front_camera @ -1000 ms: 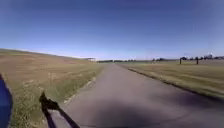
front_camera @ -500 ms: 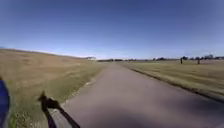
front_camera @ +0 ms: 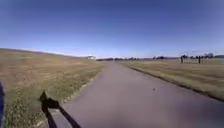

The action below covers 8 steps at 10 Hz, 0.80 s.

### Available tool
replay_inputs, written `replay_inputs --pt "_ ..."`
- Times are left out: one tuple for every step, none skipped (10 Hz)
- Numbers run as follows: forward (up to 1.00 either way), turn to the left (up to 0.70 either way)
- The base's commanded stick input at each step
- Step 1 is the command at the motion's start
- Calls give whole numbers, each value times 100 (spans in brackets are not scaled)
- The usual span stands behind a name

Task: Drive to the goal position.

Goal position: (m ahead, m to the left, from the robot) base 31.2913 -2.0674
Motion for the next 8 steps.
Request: replay_inputs --pt "70 0" --pt "70 0" --pt "70 0" --pt "70 0" --pt "70 0" --pt "70 0" --pt "70 0" --pt "70 0"
